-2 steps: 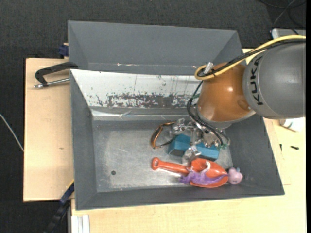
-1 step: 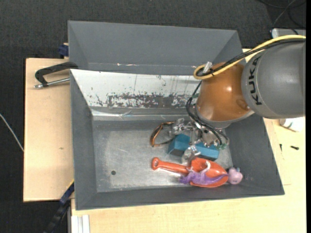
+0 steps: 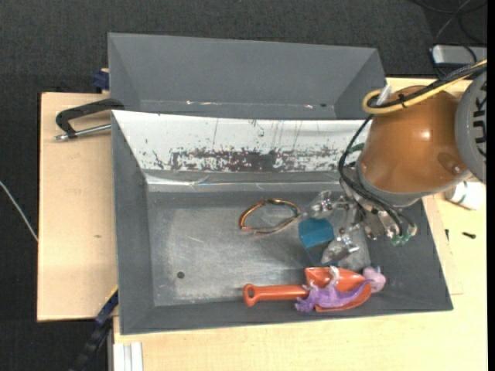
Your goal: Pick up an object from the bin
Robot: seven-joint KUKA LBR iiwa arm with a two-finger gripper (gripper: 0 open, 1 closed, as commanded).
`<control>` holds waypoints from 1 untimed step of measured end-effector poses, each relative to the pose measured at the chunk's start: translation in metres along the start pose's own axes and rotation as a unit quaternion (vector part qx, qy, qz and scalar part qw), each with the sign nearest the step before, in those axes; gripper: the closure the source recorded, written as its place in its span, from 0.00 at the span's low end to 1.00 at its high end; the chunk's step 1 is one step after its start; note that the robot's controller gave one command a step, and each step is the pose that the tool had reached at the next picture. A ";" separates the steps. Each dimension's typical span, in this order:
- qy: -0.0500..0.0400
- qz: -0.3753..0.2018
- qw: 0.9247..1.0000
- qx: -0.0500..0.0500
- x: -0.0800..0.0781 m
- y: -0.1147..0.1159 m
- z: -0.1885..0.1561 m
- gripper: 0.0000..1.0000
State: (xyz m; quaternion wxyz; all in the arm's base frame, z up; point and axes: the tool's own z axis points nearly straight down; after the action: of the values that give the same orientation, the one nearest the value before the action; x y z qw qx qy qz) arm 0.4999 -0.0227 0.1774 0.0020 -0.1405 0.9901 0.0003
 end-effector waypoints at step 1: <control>0.000 0.000 1.000 0.000 0.000 0.000 0.000 1.00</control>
Offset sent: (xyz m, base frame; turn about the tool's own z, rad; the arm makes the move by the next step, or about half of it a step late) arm 0.0010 -0.0417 0.0947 -0.8918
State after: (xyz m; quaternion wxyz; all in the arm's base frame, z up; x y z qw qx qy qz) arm 0.4999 -0.0226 0.1774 0.0019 -0.1407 0.9901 0.0003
